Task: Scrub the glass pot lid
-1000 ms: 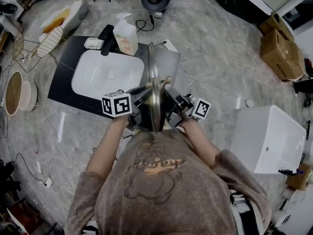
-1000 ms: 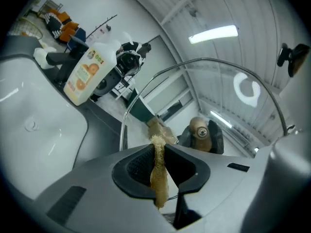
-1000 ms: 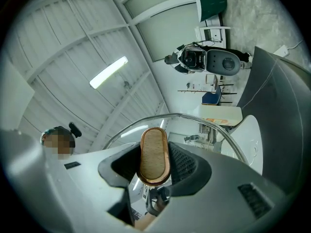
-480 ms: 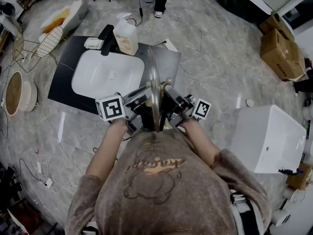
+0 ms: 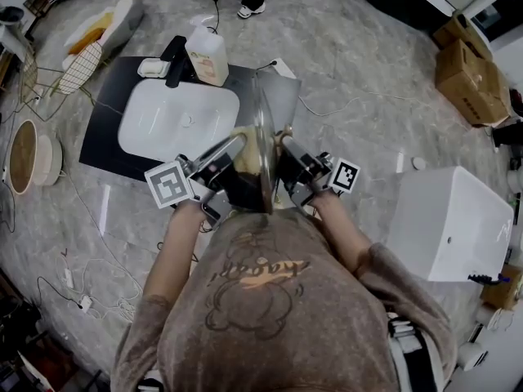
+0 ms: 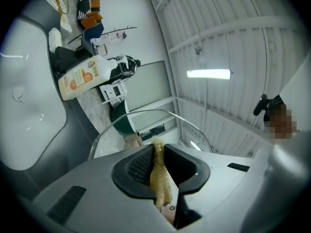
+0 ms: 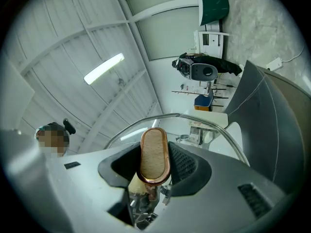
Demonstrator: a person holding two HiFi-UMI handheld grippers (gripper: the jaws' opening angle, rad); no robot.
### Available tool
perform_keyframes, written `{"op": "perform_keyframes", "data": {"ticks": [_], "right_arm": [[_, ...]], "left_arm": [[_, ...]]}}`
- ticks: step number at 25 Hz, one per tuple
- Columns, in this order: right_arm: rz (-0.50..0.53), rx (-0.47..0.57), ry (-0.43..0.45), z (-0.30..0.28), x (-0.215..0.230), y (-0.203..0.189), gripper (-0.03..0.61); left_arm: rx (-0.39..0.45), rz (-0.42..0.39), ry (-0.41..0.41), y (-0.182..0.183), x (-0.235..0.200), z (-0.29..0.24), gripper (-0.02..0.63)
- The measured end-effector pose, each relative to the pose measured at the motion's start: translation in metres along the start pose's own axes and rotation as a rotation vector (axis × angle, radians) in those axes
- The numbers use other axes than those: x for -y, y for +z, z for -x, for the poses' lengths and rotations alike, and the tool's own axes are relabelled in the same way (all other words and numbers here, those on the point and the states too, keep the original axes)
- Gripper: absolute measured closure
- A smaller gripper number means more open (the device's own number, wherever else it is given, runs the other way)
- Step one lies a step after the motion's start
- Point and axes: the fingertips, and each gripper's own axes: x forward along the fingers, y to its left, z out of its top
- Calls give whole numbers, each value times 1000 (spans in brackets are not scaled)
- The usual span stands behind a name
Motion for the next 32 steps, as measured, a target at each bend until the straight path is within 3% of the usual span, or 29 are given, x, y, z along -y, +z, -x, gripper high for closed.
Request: {"op": "perform_keyframes", "data": {"ticks": [12,18,27,32], "right_arm": [[113,24,-157,50,0,35,401],[177,43,-233,69,-1,56,402],[333,-120,-416,54,16,60,402],[496,-253,-518,37,37,50,402]], "left_arm": [[138,-4,40,29,-11,44,541],[145,-25,41,32,-9,50,541],[187,-53,51,41,-4,56,541],[217,-70,51,48,1,66,541]]}}
